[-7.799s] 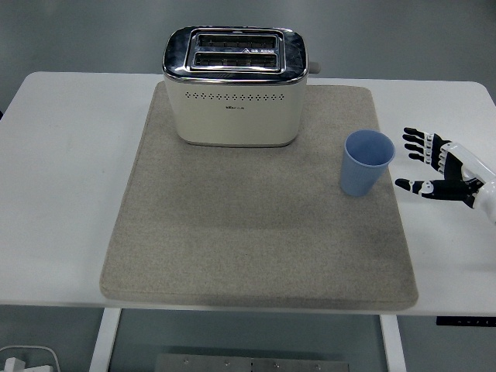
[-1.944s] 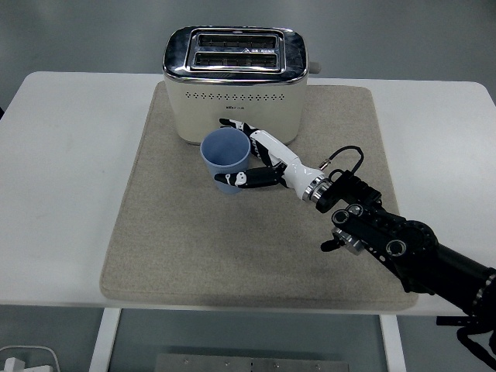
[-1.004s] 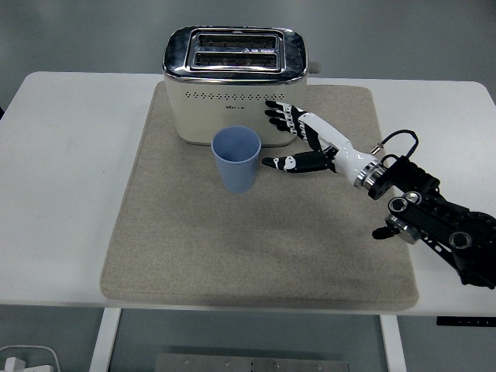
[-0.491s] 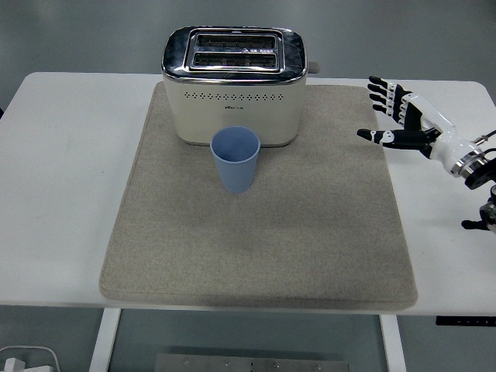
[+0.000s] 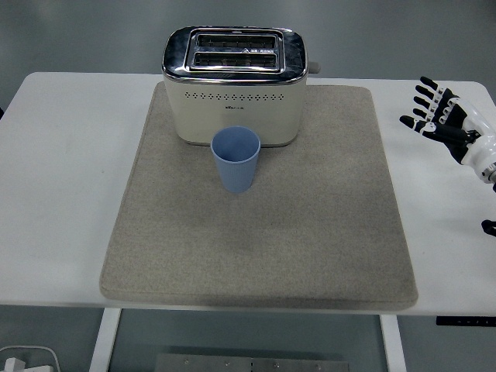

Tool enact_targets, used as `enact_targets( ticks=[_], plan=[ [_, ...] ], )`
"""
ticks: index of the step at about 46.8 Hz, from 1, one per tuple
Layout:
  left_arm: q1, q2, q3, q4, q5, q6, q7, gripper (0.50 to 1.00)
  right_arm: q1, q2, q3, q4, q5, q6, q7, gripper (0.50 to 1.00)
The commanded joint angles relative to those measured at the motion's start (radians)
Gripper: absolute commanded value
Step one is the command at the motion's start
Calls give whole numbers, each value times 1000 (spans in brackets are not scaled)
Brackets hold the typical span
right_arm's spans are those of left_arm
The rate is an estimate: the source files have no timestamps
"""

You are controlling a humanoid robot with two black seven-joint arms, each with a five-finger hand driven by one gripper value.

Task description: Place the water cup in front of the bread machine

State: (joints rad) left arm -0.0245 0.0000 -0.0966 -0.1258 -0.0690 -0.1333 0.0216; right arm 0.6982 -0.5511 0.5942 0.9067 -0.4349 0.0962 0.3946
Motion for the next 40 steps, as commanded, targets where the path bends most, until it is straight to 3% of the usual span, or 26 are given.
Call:
enact_targets(
  ticks=[1, 40],
  plan=[
    [0, 0, 0, 0, 0, 0, 0, 999, 0, 3, 1, 1, 5, 5, 0, 956],
    [0, 0, 0, 0, 0, 0, 0, 999, 1, 10, 7, 14, 5, 4, 1, 956]
  ],
)
